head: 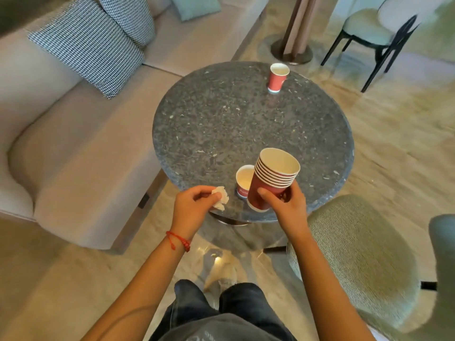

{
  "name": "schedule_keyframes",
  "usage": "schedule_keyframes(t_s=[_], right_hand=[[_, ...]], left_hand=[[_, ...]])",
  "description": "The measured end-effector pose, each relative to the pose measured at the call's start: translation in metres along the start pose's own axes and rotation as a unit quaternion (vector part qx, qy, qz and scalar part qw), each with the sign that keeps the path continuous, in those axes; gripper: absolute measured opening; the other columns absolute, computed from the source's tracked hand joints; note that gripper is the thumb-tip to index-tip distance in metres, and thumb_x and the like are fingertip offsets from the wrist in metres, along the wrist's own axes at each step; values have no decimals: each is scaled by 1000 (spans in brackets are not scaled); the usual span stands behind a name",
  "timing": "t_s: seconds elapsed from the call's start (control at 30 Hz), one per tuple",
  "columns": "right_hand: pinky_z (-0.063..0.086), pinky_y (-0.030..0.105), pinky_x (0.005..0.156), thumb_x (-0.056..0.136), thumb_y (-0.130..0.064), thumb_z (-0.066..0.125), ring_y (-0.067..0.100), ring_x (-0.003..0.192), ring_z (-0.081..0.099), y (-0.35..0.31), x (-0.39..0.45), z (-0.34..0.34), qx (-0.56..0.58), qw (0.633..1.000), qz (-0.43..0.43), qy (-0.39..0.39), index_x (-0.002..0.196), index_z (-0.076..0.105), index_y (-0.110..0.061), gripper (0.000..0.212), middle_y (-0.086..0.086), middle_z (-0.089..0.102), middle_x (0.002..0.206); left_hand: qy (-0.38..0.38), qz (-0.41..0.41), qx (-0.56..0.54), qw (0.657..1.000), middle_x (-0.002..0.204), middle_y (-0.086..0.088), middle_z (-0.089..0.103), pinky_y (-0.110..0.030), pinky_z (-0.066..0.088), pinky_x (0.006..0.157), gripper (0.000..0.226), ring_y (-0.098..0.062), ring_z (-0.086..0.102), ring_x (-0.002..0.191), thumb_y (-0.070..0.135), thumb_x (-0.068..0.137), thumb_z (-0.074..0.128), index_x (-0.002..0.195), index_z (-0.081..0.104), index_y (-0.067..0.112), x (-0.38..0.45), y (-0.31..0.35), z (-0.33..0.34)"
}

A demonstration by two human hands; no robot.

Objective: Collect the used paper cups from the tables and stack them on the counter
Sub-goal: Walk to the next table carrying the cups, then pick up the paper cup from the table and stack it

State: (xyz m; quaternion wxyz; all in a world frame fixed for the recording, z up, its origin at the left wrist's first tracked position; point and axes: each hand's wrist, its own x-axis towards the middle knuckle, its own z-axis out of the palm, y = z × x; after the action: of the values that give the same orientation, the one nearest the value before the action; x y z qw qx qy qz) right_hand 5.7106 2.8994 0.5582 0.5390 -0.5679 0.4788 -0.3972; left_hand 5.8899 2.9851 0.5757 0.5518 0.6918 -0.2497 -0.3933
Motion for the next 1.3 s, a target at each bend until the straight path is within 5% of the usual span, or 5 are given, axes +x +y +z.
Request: schedule_keyframes(t_s=[0.13,0.33,0.77,1.0,1.3], right_hand=[[52,24,86,72,-14,79,11,104,62,5,31,5,-4,1000,3,-6,122,54,-10,56,1,65,112],[51,18,82,70,-16,81,-2,96,60,16,60,14,-35,999,-1,-8,113,52,-25,53,-13,62,105],[43,4,80,60,-42,79,-17,102,53,59,71,27,-83,996,37,-20,118,46,-38,67,-23,58,111],[38,-3,74,62,-17,86,-25,98,46,83,65,30,-98,992,71,-35,110,40,-47,73,-29,48,110],[40,-1,75,63,-12,86,-20,100,48,99,59,40,-97,992,82,8,107,40,-45,72,-27,47,108]], left_hand=[[14,-11,9,1000,73,-2,69,-19,57,63,14,-2,65,61,-1,78,69,81,70,13,23,-3,7],[31,-35,12,999,62,10,70,-16,55,60,17,-1,66,61,-1,77,69,77,71,16,40,-10,10],[31,-64,29,997,73,-2,68,-14,54,59,15,1,64,60,0,79,68,80,69,15,59,-12,3],[22,-74,35,996,75,-1,69,-14,53,59,20,0,66,63,1,78,69,78,69,21,62,-17,0],[20,-74,45,996,73,3,70,-14,53,59,15,0,66,63,2,78,70,81,71,16,64,-20,-5]])
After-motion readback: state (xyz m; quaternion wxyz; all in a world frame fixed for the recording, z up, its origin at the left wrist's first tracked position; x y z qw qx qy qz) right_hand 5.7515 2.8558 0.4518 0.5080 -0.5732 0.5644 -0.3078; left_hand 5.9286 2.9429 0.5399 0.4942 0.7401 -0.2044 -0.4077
